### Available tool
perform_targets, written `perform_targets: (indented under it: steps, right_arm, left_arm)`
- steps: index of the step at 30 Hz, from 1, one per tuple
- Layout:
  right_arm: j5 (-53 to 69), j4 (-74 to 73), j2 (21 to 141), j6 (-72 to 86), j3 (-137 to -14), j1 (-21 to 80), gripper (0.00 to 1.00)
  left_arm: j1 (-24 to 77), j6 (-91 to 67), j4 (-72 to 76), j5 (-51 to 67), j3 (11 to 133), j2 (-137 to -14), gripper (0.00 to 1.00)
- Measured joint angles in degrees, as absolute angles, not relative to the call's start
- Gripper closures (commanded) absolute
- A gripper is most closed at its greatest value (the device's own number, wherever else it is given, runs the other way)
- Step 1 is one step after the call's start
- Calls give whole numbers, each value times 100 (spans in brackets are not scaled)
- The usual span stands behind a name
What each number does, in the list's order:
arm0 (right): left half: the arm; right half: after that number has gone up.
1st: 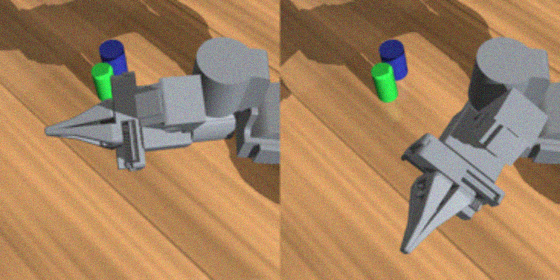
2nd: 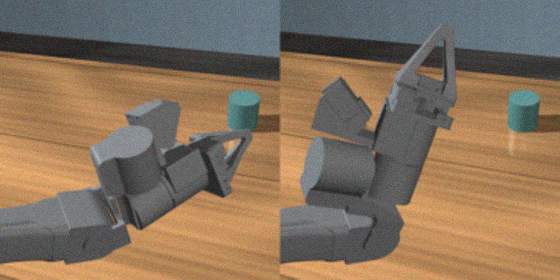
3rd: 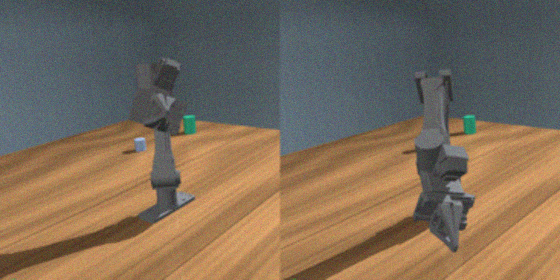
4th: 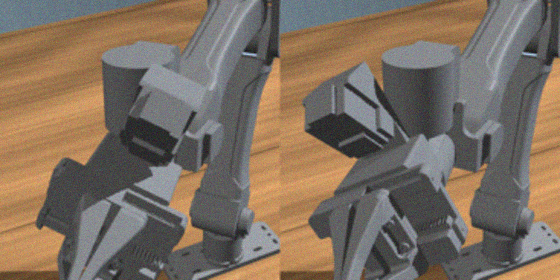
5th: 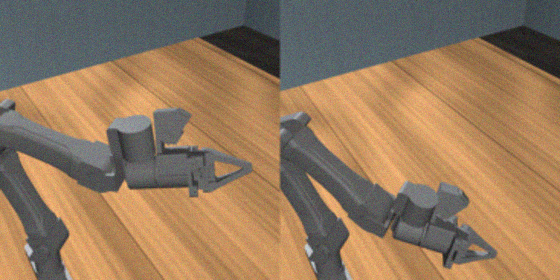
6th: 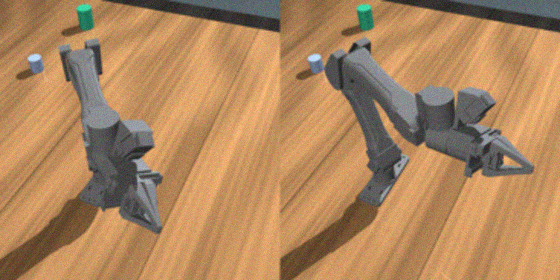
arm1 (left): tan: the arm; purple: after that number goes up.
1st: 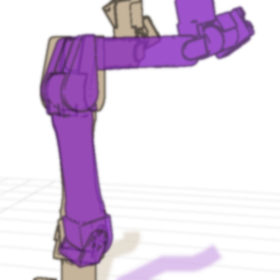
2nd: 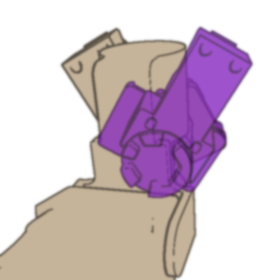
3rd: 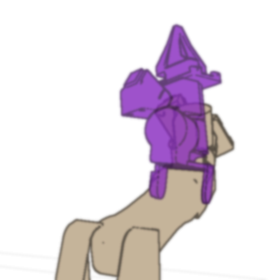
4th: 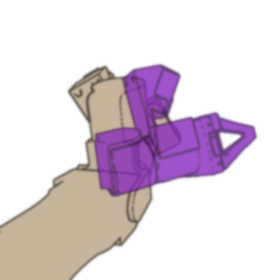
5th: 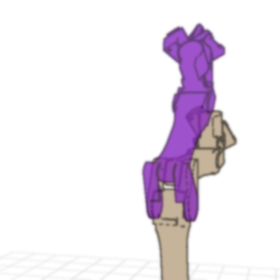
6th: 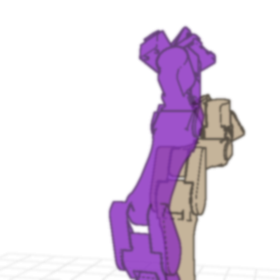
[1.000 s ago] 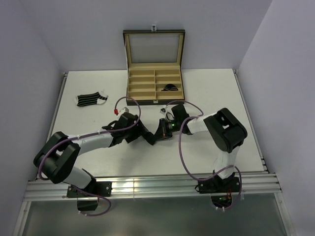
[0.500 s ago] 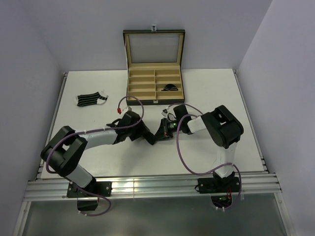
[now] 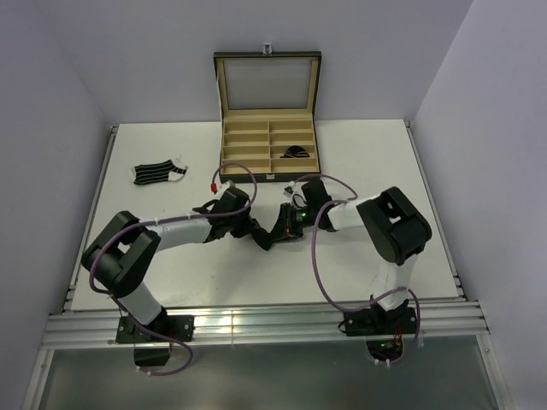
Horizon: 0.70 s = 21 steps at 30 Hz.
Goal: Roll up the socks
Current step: Roll the sock at the center of the board.
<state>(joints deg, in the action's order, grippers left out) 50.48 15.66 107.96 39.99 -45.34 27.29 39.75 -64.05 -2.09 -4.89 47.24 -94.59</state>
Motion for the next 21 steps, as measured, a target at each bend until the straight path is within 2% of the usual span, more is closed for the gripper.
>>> perform_targets:
  steps: [1,3,6,11,15,21]
  right_arm:
    - [4858,1424,10654,3854,-4534,2768,65]
    - [4458,1151,10368,3592,-4532,2858,53]
    - [3594,703,9841,3142,-4491,3085,41]
    - [1905,244,8908,2491,-4460,3704,36]
    - [416,242,8313,1933,-4456,4674,36]
    - [-1214,338,8309,1258,-4456,5752,36]
  left_arm:
    - [3979,-6383,-283,-486,4772,-9478,96]
    - [3979,-6326,-449,-489,4888,-9524,98]
    - [3979,-6195,-738,-484,5120,-9629,98]
    - [3979,-6003,-1125,-425,5474,-9830,99]
    - [3979,-5902,-1271,-357,5638,-9933,99]
    - [3979,-5784,-1435,-305,5789,-10014,99]
